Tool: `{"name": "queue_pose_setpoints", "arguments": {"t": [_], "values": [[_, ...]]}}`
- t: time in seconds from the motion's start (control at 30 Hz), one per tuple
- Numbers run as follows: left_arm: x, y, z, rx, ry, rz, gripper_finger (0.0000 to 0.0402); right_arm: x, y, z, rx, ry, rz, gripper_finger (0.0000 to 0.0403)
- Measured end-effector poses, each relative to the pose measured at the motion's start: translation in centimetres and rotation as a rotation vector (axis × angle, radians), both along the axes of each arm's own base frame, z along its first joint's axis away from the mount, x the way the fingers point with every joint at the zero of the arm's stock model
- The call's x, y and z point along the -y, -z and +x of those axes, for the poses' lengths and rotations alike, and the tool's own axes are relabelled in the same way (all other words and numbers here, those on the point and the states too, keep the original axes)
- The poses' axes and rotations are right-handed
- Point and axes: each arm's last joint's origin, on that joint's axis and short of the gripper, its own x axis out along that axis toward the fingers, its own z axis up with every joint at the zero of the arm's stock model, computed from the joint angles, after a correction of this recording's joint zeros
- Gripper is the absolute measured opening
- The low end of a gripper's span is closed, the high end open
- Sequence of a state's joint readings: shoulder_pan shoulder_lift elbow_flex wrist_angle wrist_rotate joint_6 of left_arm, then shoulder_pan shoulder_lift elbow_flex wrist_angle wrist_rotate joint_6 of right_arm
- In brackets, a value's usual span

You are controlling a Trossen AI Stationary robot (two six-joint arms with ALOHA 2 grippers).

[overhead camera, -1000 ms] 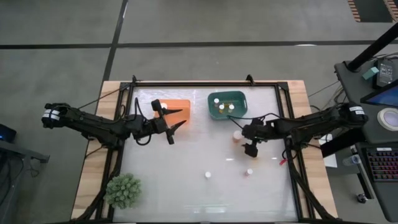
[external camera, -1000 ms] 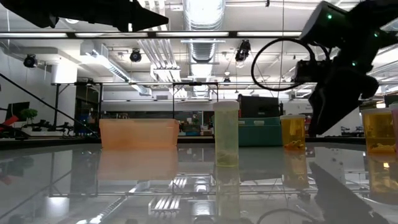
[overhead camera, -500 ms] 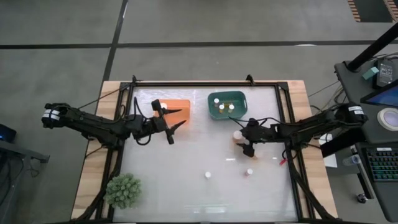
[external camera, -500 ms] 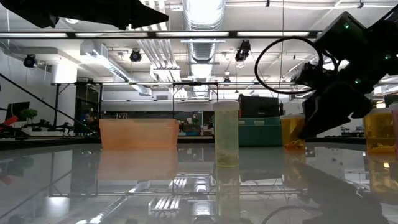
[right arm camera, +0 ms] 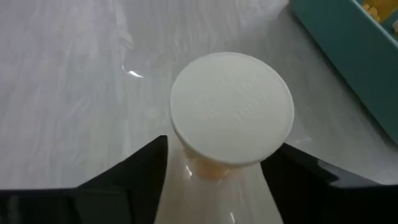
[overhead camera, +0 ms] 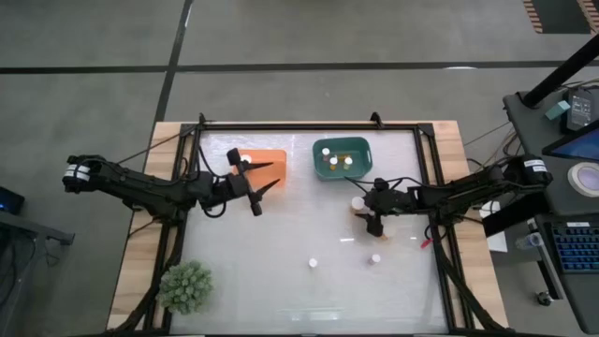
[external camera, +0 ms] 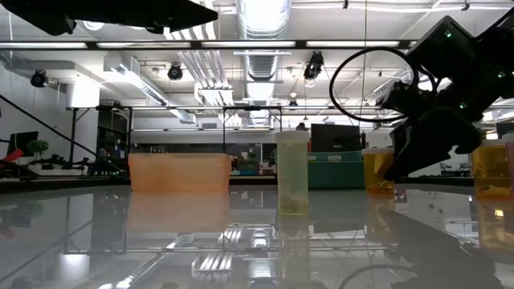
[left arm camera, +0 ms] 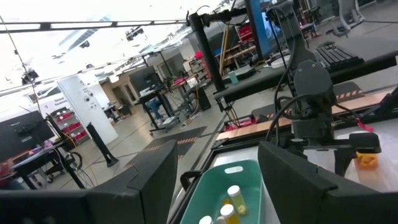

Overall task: Pick and place medicine bottles into bin by pill shape (circle, oval)
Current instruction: Put the top large orange pill bottle into the orange bin

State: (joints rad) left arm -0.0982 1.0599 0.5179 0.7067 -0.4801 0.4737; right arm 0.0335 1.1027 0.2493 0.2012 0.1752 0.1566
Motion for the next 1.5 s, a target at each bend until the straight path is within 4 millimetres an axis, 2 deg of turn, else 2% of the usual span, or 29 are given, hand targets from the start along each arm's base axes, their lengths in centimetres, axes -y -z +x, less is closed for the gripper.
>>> {"name": "queue_pose_setpoints", "arguments": {"t": [0.27,0.6,0.93,1.13,1.33,1.5], "values": [[0.0,0.0,0.0,0.005,0.001,-0.006,0.0207,-0.1,0.0,0.0,0.0,-0.015,0.012,0.0164],[0.0,0.0,0.0,0.021,0.009,-0.054,0.0207,-0.1,-0.6,0.5,0.022,-0.004,0.025,0.0161],[0.1,0.6,0.1,0.018,0.038,-0.193,0.0207,-0.2,-5.7,4.5,0.102,-0.03,-0.006,0.0158],[0.3,1.0,0.3,0.014,0.121,-0.249,0.0207,-0.3,-7.9,7.2,0.149,-0.064,-0.05,0.0158],[0.4,1.7,0.9,0.001,0.142,-0.316,0.0207,-0.4,-8.5,9.9,0.134,-0.126,-0.126,0.0158],[0.6,3.0,1.8,-0.051,0.158,-0.319,0.0207,-0.4,-8.3,11.8,0.109,-0.176,-0.174,0.0157]]}}
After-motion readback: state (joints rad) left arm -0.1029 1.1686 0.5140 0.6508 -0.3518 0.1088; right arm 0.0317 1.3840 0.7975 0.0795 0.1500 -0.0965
